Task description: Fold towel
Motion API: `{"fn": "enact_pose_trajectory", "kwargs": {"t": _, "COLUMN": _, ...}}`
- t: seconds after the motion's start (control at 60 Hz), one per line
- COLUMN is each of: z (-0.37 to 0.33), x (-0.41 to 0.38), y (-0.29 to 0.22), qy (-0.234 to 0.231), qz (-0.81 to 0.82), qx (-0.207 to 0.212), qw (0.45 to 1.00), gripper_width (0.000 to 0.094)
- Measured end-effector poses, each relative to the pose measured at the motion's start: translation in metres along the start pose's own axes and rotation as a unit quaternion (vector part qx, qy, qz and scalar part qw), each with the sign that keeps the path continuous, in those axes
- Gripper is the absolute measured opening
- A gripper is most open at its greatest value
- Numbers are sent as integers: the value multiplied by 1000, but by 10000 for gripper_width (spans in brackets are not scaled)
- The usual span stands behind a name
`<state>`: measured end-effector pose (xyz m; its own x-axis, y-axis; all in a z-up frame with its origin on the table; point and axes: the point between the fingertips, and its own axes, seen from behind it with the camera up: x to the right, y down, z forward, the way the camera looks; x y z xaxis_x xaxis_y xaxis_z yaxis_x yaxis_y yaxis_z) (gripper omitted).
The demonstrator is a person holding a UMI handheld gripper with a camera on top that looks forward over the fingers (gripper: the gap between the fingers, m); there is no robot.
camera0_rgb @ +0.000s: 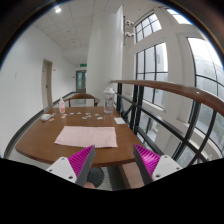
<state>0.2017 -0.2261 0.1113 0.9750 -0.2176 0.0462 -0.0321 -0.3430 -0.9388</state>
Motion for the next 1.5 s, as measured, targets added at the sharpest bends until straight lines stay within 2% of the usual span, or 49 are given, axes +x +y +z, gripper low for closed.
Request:
{"fn": "enact_pose_trajectory", "kwargs": {"t": 0.25, "z": 28, "x": -22, "y": -6, "qy": -7, "qz": -24, "qx": -9, "qw": 1000, "gripper_width": 796}}
{"fn": "enact_pose_trajectory", "kwargs": {"t": 0.3, "z": 31, "x": -43, "y": 0, "qy": -23, "qz": -35, "qx": -17, "qw": 999, "gripper_width": 796}}
{"fn": "enact_pose_trajectory", "kwargs": {"t": 0.483, "z": 72, "x": -156, "y": 11, "qy": -129, "qz": -37, "qx": -53, "qw": 990, "gripper_width": 757}}
{"fn": "enact_pose_trajectory", "kwargs": {"t": 0.55, "z": 90, "x": -180, "y": 17, "qy": -140, "qz": -49, "qx": -66, "qw": 987, "gripper_width": 687}}
{"fn": "enact_pose_trajectory", "kwargs": {"t": 0.683, "z": 134, "x": -227, "y": 22, "qy": -153, "qz": -59, "qx": -94, "qw": 982, "gripper_width": 639}}
{"fn": "enact_pose_trajectory", "kwargs": {"t": 0.817, "z": 175, "x": -269, "y": 28, "qy": -171, "qz": -77, "qx": -120, "qw": 975, "gripper_width": 637}}
{"fn": "enact_pose_trajectory", "kwargs": {"t": 0.883, "z": 185, "x": -269, "y": 42, "qy": -165, "qz": -89, "qx": -144, "qw": 972, "gripper_width": 598}}
{"fn": "enact_pose_trajectory", "kwargs": {"t": 0.9, "z": 185, "x": -272, "y": 42, "qy": -170, "qz": -87, "qx": -144, "qw": 971, "gripper_width": 647}}
{"fn": "enact_pose_trajectory", "kwargs": {"t": 0.917, "z": 191, "x": -275, "y": 41, "qy": -173, "qz": -84, "qx": -138, "qw": 972, "gripper_width": 556}}
{"fn": "enact_pose_trajectory", "kwargs": {"t": 0.933, "z": 190, "x": -275, "y": 42, "qy": -174, "qz": -84, "qx": -141, "qw": 971, "gripper_width": 545}}
{"fn": "enact_pose_trajectory", "kwargs": {"t": 0.95, "z": 189, "x": -277, "y": 41, "qy": -180, "qz": -82, "qx": -140, "qw": 970, "gripper_width": 473}}
{"fn": "enact_pose_trajectory", "kwargs": {"t": 0.967, "z": 189, "x": -279, "y": 41, "qy": -185, "qz": -78, "qx": -141, "qw": 969, "gripper_width": 475}}
{"fn": "enact_pose_trajectory", "kwargs": {"t": 1.0, "z": 187, "x": -282, "y": 42, "qy": -192, "qz": -73, "qx": -143, "qw": 968, "gripper_width": 416}}
{"fn": "enact_pose_trajectory", "kwargs": {"t": 1.1, "z": 194, "x": -277, "y": 38, "qy": -181, "qz": -89, "qx": -122, "qw": 972, "gripper_width": 32}}
{"fn": "enact_pose_trajectory", "kwargs": {"t": 1.133, "z": 195, "x": -276, "y": 36, "qy": -178, "qz": -89, "qx": -116, "qw": 973, "gripper_width": 5}}
{"fn": "enact_pose_trajectory", "kwargs": {"t": 1.25, "z": 193, "x": -278, "y": 22, "qy": -184, "qz": -84, "qx": -91, "qw": 975, "gripper_width": 3}}
{"fn": "enact_pose_trajectory", "kwargs": {"t": 1.317, "z": 187, "x": -266, "y": -3, "qy": -180, "qz": -77, "qx": -62, "qw": 979, "gripper_width": 2}}
{"fn": "enact_pose_trajectory", "kwargs": {"t": 1.417, "z": 181, "x": -221, "y": -44, "qy": -144, "qz": -50, "qx": -28, "qw": 988, "gripper_width": 5}}
{"fn": "enact_pose_trajectory", "kwargs": {"t": 1.5, "z": 183, "x": -161, "y": -58, "qy": -93, "qz": -36, "qx": -15, "qw": 995, "gripper_width": 7}}
